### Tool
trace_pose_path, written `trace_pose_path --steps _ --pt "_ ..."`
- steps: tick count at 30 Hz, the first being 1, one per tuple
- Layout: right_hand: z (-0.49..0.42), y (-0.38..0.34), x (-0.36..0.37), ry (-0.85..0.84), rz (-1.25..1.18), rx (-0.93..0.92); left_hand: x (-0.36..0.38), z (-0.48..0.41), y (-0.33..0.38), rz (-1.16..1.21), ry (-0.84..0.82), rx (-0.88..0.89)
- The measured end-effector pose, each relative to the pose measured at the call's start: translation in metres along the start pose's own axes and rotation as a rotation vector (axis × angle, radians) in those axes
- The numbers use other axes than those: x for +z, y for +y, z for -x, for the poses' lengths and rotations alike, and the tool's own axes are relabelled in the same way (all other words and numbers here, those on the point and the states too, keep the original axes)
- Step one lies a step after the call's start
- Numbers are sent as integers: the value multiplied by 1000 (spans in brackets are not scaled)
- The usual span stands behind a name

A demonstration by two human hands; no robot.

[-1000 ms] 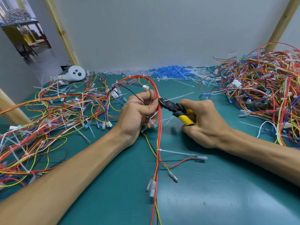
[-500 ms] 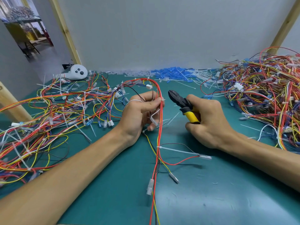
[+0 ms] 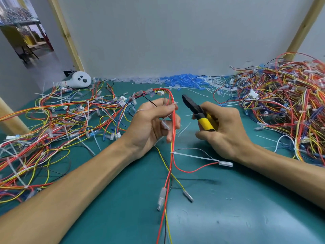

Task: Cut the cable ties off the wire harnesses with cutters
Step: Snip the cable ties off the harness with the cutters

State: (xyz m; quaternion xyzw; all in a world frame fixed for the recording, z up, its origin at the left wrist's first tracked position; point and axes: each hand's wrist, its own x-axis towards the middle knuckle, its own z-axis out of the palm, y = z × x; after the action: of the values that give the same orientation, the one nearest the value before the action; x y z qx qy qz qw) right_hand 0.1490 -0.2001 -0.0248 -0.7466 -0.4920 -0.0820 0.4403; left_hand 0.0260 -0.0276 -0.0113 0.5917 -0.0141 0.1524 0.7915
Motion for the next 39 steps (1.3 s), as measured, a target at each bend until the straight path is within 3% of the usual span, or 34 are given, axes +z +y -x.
trace_pose_path --steps 7,17,39 --pt "-2 2 1 -28 111 -70 0 3 -1 23 -52 15" --pt "-2 -1 0 -72 58 -7 -1 0 -8 19 -45 29" --pt "2 3 4 -72 14 -61 6 2 -14 -51 45 94"
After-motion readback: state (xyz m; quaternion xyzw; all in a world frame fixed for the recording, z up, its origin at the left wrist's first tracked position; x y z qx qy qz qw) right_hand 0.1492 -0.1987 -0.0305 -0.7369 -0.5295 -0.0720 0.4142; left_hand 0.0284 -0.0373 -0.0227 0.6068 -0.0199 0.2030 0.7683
